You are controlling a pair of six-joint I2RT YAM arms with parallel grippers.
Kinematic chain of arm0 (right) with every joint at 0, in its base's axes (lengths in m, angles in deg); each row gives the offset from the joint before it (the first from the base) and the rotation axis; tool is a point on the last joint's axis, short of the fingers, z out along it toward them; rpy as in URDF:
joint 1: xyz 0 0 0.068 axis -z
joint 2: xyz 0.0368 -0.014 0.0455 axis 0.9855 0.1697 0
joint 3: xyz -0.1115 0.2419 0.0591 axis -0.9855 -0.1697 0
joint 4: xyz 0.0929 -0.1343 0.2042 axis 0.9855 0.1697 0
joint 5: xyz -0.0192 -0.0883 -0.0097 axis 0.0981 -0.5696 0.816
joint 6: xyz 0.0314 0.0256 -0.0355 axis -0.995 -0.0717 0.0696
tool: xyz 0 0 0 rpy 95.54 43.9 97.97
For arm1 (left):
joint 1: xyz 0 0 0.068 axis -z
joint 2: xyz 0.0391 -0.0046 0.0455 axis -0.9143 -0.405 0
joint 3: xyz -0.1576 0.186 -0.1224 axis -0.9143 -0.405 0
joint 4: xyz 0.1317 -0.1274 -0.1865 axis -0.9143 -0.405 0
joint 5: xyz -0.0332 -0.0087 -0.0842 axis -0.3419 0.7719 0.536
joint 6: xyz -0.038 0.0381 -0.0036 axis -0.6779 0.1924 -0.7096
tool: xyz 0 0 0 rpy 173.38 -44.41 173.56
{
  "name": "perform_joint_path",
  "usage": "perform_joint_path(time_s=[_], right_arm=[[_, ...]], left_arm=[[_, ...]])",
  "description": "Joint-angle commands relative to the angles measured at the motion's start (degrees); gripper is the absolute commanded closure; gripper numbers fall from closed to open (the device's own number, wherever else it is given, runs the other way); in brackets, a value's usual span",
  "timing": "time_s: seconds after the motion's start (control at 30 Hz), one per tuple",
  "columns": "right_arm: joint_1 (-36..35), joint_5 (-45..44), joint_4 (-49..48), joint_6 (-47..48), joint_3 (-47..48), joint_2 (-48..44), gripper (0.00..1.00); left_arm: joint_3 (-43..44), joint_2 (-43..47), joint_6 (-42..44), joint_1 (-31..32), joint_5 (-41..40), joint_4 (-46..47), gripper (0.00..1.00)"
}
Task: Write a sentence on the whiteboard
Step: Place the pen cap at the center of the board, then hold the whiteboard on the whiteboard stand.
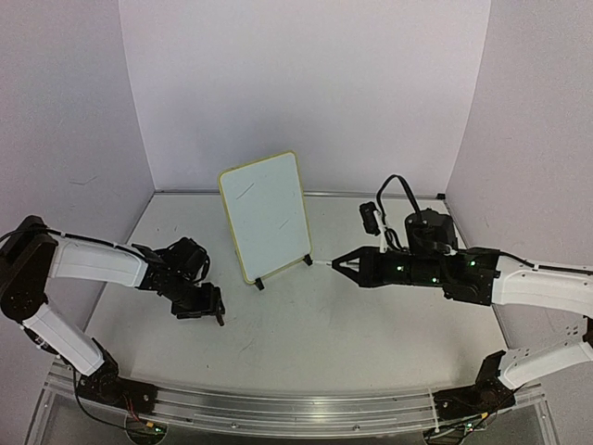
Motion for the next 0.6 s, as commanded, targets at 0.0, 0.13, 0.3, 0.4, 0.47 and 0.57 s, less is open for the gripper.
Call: perform_joint_path(time_s=[0.0,0.13,0.3,0.4,0.47,0.57], right_arm=[[0.0,0.6,-0.1,1.9,2.5,0.5,1.0],[0.0,1.0,-0.1,2.8,2.9,0.4,1.0],[0.0,-0.8,-0.1,5.1,5.0,0.1,1.0],[0.0,-0.9,-0.1,7.0,7.7,1.4,1.0],[0.1,0.0,0.0,8.2,10.6,3.8,1.0],[0.9,3.4,0.0,9.5,15.2,8.7,1.0]], left_arm=[[2.8,1.8,1.2,-0.3,-2.3,-3.0,0.25],[4.3,4.9,2.7,-0.3,-3.8,-6.7,0.14],[9.7,10.9,11.6,-4.7,3.1,-10.5,0.11],[15.8,12.0,18.8,-10.0,10.2,-12.8,0.12],[20.2,11.3,23.3,-13.4,16.3,-13.4,0.12],[25.5,9.7,28.2,-16.0,24.4,-11.6,0.12]])
